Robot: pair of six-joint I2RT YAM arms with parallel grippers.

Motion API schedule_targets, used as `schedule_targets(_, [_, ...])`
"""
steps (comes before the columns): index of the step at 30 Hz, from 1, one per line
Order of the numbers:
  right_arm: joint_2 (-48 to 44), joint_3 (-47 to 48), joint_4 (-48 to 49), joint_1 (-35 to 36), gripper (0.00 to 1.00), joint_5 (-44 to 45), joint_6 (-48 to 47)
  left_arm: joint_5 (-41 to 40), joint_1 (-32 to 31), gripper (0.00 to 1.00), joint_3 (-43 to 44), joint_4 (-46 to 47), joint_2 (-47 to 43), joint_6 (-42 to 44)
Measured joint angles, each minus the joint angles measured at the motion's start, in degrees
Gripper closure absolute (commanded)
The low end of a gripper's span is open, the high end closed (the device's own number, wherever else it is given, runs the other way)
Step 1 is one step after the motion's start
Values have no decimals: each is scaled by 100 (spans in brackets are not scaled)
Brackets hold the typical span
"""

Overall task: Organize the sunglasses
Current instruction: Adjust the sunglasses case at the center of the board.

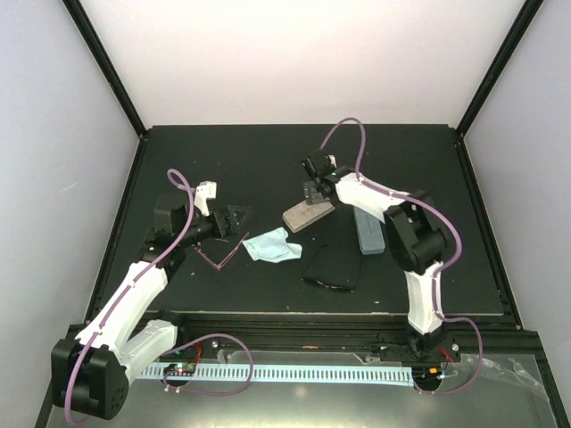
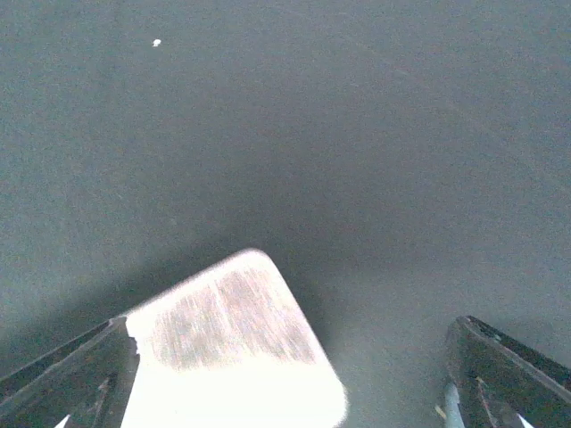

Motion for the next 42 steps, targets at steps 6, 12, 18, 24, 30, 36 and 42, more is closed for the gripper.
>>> schedule_targets(6, [-1386, -1270, 260, -131, 45, -2, 319, -24, 0, 1, -2, -28, -2, 0])
schedule_targets(12, [-1650, -2201, 463, -181, 63, -446, 245, -39, -2, 1, -68, -28, -35, 0])
schedule_targets(18, [-1716, -2721, 494, -48, 65, -1499, -98, -48, -13, 1, -221, -22, -35, -31])
schedule_targets(24, [-1375, -2090, 632, 402, 69, -2251, -212, -70, -39, 1, -269, -24, -33, -57])
schedule_targets(30, [-599, -1248, 638, 560, 69, -2557, -201, -144, -39, 1, -273, -24, -35, -59])
schedule_targets(36, [162, -234, 538, 560, 64, -2446, -109, -173, -48, 1, -280, -26, -57, -66])
schedule_targets(42, [273, 356, 566, 557, 42, -2363, -103, -195, -66, 1, -282, -28, -120, -66])
